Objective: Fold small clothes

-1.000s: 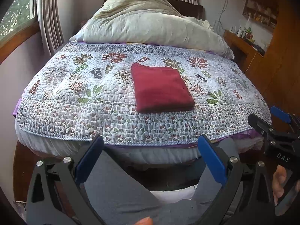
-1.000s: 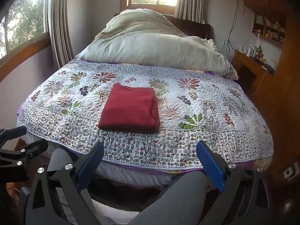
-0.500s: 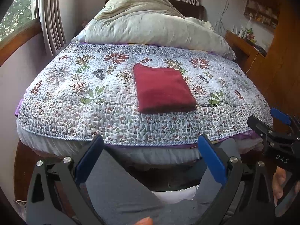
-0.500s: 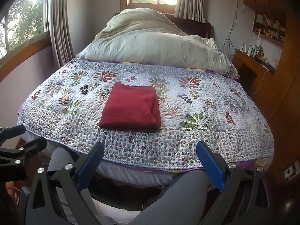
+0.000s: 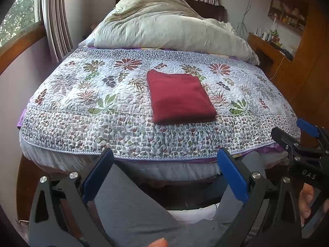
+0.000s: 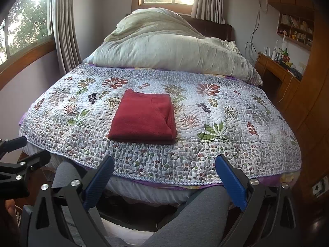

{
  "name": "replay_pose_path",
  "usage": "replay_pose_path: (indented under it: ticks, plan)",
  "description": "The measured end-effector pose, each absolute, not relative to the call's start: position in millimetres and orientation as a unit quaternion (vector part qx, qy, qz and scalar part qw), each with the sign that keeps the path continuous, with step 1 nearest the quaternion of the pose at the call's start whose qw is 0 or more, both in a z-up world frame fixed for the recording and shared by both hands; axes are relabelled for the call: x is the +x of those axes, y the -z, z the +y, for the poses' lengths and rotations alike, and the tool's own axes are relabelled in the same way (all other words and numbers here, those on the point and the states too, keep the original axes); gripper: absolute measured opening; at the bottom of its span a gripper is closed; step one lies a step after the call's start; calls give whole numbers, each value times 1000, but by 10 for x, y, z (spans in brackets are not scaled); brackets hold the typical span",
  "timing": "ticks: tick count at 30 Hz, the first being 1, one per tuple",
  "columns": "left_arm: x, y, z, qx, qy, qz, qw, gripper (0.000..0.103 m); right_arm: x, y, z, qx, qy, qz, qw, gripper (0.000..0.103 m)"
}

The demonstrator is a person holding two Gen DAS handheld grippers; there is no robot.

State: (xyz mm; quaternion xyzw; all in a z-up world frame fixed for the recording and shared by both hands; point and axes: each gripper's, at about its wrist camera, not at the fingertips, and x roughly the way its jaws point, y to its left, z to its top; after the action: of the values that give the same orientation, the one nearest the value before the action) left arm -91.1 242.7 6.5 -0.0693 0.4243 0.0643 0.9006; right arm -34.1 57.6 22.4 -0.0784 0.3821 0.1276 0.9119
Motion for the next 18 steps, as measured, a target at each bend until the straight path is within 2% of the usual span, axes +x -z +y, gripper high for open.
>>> replay_pose_path:
  ticks: [18]
  plan:
    - [-900, -55, 2431, -67, -64, 425, 900, 100, -338, -214, 570, -78, -128, 383, 911, 99]
